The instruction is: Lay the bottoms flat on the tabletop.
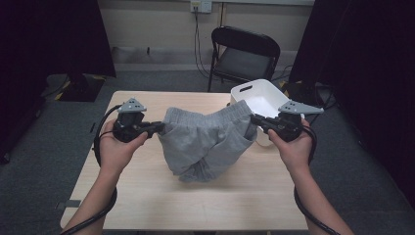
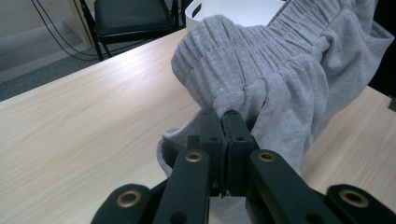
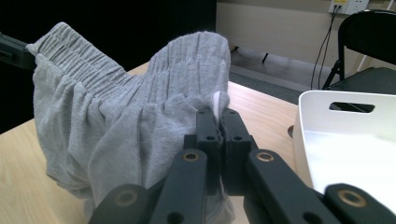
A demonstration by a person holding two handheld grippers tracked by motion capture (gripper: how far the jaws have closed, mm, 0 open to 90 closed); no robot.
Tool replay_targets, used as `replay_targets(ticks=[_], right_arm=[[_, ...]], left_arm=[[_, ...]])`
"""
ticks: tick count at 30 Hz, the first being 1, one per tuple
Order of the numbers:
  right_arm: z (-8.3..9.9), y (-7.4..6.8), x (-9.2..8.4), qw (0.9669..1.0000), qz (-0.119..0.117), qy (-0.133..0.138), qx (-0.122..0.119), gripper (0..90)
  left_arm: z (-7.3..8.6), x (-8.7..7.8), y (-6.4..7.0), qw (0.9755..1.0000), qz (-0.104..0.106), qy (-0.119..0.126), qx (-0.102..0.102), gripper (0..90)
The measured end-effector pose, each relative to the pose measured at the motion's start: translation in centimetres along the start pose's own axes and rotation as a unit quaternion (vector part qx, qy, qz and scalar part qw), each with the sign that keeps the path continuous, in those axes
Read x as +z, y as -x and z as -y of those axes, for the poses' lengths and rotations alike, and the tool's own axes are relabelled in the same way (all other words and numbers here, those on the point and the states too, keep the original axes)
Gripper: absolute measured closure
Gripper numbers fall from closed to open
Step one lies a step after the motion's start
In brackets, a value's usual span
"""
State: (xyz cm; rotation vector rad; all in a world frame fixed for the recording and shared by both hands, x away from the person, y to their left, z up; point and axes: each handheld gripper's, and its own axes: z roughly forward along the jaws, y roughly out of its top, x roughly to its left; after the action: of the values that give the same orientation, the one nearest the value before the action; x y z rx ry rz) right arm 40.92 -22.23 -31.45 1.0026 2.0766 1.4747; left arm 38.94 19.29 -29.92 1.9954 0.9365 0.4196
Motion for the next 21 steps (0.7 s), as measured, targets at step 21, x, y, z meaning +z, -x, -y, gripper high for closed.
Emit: replay_targets(ticks=[21], right_arm=[[-0.5, 2.1, 3.6, 0.9992, 0.029, -0.027, 0.001, 88.2]], left_arm=[[-1.2, 3.7, -2.7, 0.999, -0.021, -0.029, -0.026, 88.7]])
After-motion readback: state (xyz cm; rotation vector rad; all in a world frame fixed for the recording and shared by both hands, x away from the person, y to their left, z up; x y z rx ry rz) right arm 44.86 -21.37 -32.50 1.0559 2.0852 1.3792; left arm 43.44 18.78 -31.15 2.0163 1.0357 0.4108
